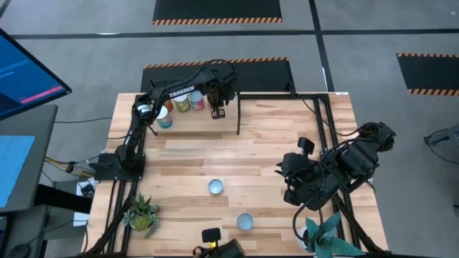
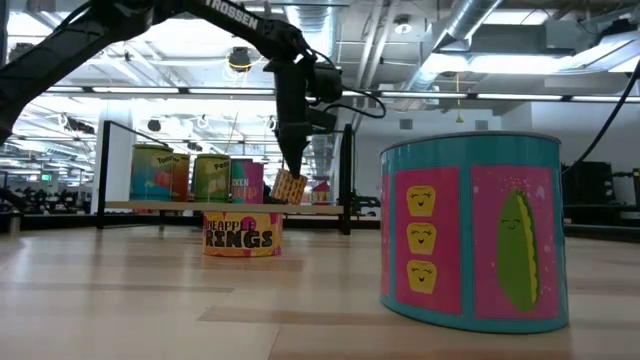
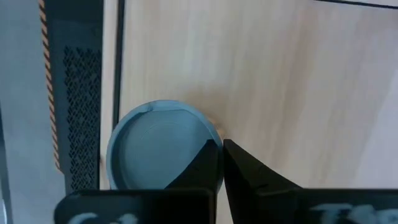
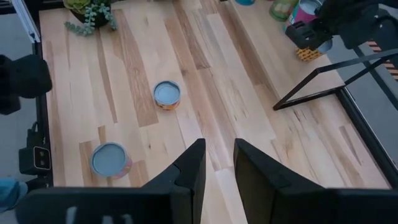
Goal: Pick and place cans onto a shelf
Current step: Put the yellow can on the shelf aligned with the chicken soup can, then move the pineapple rings can to the top left of the table
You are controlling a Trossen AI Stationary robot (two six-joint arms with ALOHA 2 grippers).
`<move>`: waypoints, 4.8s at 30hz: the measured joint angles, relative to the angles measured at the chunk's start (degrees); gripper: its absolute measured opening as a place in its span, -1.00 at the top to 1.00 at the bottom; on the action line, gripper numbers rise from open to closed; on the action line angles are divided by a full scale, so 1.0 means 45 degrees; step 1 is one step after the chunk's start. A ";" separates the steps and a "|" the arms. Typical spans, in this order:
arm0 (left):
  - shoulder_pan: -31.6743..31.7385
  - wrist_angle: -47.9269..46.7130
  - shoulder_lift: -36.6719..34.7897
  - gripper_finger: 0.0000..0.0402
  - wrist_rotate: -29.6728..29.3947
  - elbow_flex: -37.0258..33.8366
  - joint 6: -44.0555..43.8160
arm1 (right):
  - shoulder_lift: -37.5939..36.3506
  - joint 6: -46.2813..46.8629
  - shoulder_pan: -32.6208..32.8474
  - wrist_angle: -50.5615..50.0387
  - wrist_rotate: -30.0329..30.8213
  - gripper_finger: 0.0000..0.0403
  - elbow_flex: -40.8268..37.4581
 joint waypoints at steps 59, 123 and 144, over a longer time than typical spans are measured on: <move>0.0360 -0.1764 -0.0011 0.87 -0.0509 0.1410 -0.0902 | 0.0000 -0.0026 0.0134 0.0000 -0.0061 0.47 0.0000; -1.1124 0.3162 -0.1494 1.00 0.3664 -0.4943 -0.7975 | -0.0223 -0.1120 0.3810 -0.0004 0.0287 0.47 -0.0010; -1.0382 -0.0386 -0.2729 1.00 -0.0612 -0.4487 -1.0056 | -0.0214 0.1315 0.3995 0.0103 0.0287 0.47 0.0005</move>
